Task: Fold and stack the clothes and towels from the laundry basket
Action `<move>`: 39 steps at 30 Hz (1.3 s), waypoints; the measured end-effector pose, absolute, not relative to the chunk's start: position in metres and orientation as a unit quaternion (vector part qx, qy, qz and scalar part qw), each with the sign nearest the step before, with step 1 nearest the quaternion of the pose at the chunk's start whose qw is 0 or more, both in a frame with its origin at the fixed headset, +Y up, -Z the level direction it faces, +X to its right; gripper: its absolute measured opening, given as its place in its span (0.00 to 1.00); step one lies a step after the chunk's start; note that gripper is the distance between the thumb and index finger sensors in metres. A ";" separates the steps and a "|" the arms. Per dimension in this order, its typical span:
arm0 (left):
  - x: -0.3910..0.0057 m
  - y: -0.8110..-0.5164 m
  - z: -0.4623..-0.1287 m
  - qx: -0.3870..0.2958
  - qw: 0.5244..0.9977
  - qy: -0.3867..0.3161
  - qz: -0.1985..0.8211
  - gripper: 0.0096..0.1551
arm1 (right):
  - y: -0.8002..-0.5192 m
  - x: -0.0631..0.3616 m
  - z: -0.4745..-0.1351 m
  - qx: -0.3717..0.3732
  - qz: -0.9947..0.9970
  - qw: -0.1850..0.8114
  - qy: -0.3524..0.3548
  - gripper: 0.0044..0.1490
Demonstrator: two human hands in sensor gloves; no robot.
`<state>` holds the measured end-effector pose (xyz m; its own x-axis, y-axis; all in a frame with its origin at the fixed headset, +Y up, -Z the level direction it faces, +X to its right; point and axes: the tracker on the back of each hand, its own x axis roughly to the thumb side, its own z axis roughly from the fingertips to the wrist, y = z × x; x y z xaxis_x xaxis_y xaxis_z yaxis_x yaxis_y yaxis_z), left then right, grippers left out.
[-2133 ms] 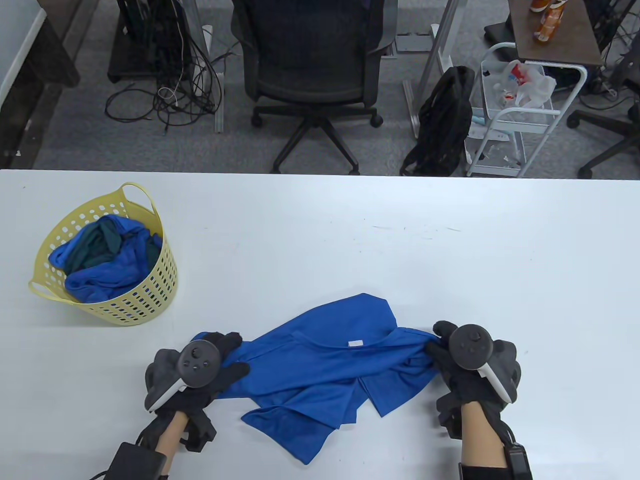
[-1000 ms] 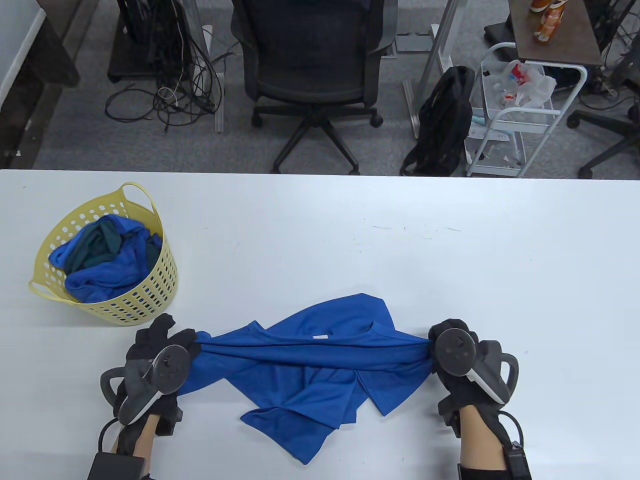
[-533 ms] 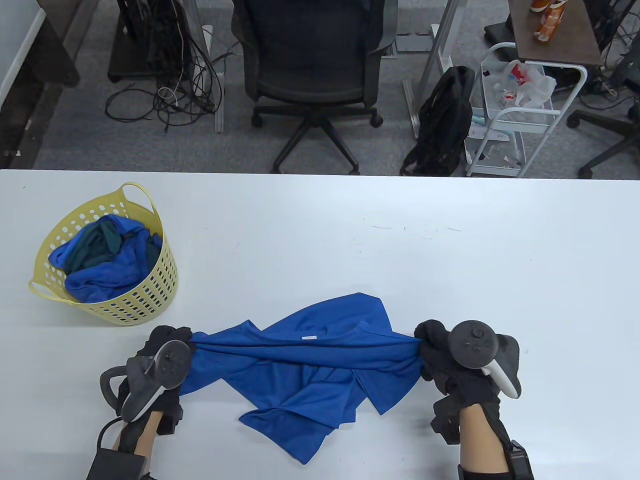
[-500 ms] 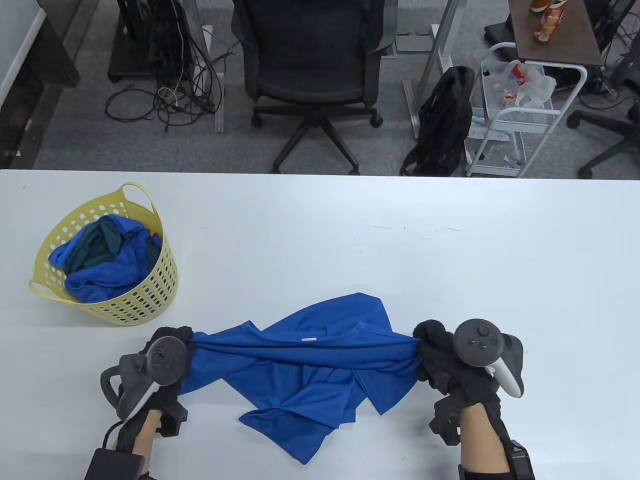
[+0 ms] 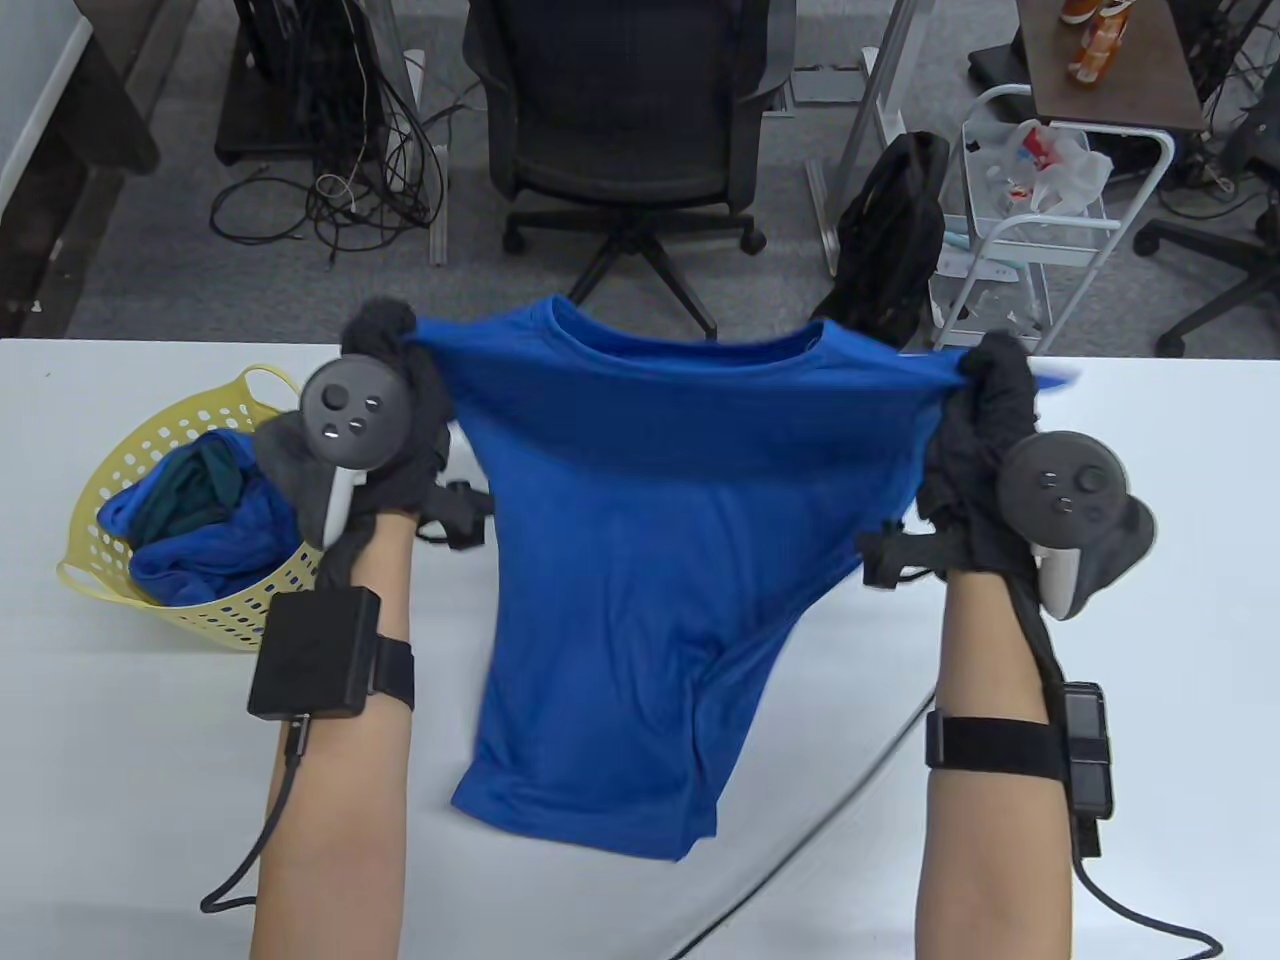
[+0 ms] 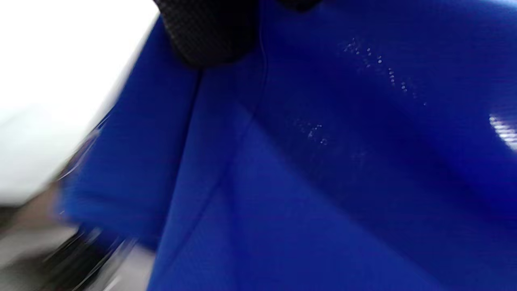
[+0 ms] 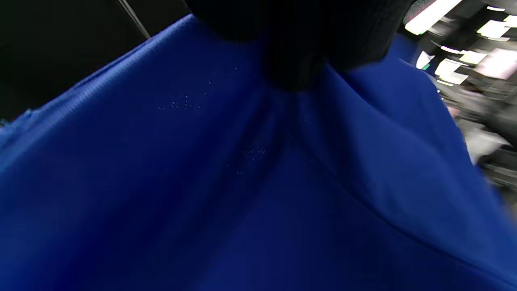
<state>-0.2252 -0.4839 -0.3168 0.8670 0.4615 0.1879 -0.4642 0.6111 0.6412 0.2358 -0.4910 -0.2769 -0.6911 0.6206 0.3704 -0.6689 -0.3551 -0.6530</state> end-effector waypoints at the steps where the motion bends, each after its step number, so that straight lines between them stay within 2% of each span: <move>1: -0.227 -0.467 -0.307 0.388 0.888 -0.032 0.246 0.22 | -0.482 0.240 -0.266 0.050 0.812 0.375 -0.445 0.24; 3: -0.232 -0.452 -0.285 0.443 0.870 -0.080 0.200 0.22 | -0.471 0.252 -0.243 0.086 0.794 0.345 -0.493 0.24; 5: -0.233 -0.457 -0.263 0.472 0.864 -0.104 0.141 0.23 | -0.476 0.262 -0.230 0.116 0.774 0.374 -0.497 0.24; 8: -0.231 -0.500 -0.224 0.469 0.875 -0.116 0.029 0.23 | -0.509 0.277 -0.206 0.175 0.772 0.373 -0.485 0.24; 10: -0.231 -0.538 -0.204 0.437 0.893 -0.109 -0.015 0.23 | -0.541 0.282 -0.196 0.193 0.792 0.381 -0.436 0.24; 12: -0.229 -0.596 -0.192 0.325 0.939 -0.109 -0.008 0.24 | -0.593 0.284 -0.190 0.191 0.847 0.369 -0.331 0.24; 14: -0.226 -0.654 -0.192 0.165 0.981 -0.102 -0.014 0.26 | -0.641 0.283 -0.190 0.145 0.906 0.327 -0.226 0.24; 15: -0.225 -0.673 -0.194 0.125 0.987 -0.096 -0.018 0.26 | -0.658 0.283 -0.192 0.126 0.928 0.304 -0.176 0.24; 16: -0.224 -0.702 -0.196 0.049 0.994 -0.094 -0.030 0.26 | -0.689 0.282 -0.197 0.113 0.954 0.274 -0.056 0.24; 17: -0.224 -0.723 -0.199 -0.003 0.995 -0.095 -0.033 0.25 | -0.708 0.281 -0.199 0.095 0.957 0.275 0.020 0.24; 19: -0.225 -0.748 -0.202 -0.069 0.993 -0.092 -0.019 0.25 | -0.731 0.280 -0.202 0.077 0.948 0.291 0.104 0.25; 22: -0.230 -0.759 -0.205 -0.134 0.986 -0.094 0.036 0.24 | -0.749 0.279 -0.205 0.068 0.936 0.313 0.149 0.25; 24: -0.237 -0.755 -0.205 -0.164 0.978 -0.105 0.080 0.24 | -0.750 0.281 -0.205 0.075 0.928 0.313 0.189 0.31; 25: -0.243 -0.751 -0.205 -0.187 0.970 -0.112 0.111 0.23 | -0.748 0.283 -0.204 0.085 0.912 0.315 0.250 0.36; 27: -0.254 -0.743 -0.209 -0.224 0.955 -0.110 0.162 0.23 | -0.744 0.287 -0.205 0.071 0.895 0.311 0.312 0.33; 29: -0.258 -0.738 -0.224 -0.271 0.926 -0.070 0.253 0.24 | -0.743 0.289 -0.219 0.031 0.883 0.324 0.338 0.26; 30: -0.251 -0.737 -0.244 -0.298 0.899 0.003 0.320 0.24 | -0.744 0.285 -0.248 -0.020 0.865 0.343 0.365 0.25; 31: -0.245 -0.735 -0.259 -0.301 0.889 0.037 0.344 0.24 | -0.741 0.284 -0.264 -0.044 0.860 0.345 0.373 0.25; 32: -0.235 -0.725 -0.289 -0.257 0.901 0.080 0.341 0.24 | -0.725 0.282 -0.292 -0.098 0.870 0.341 0.343 0.25; 33: -0.230 -0.707 -0.306 -0.180 0.928 0.114 0.307 0.25 | -0.693 0.279 -0.312 -0.123 0.906 0.330 0.236 0.25; 34: -0.225 -0.669 -0.323 -0.034 0.957 0.135 0.255 0.25 | -0.663 0.275 -0.320 -0.105 0.932 0.325 0.126 0.25; 35: -0.219 -0.635 -0.329 0.083 0.960 0.110 0.243 0.25 | -0.631 0.268 -0.322 -0.088 0.941 0.328 -0.010 0.25; 36: -0.213 -0.602 -0.332 0.156 0.956 0.073 0.237 0.25 | -0.591 0.258 -0.318 -0.072 0.914 0.351 -0.193 0.24; 37: -0.210 -0.565 -0.328 0.210 0.951 0.023 0.226 0.25 | -0.557 0.256 -0.311 -0.018 0.879 0.369 -0.301 0.24; 39: -0.215 -0.523 -0.309 0.309 0.928 -0.039 0.206 0.25 | -0.530 0.258 -0.294 0.042 0.849 0.384 -0.361 0.24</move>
<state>-0.2149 -0.5234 -0.3092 0.9123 0.3579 0.1990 -0.4058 0.7249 0.5566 0.2581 -0.5304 -0.2936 -0.7010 0.6221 0.3488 -0.6830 -0.4445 -0.5796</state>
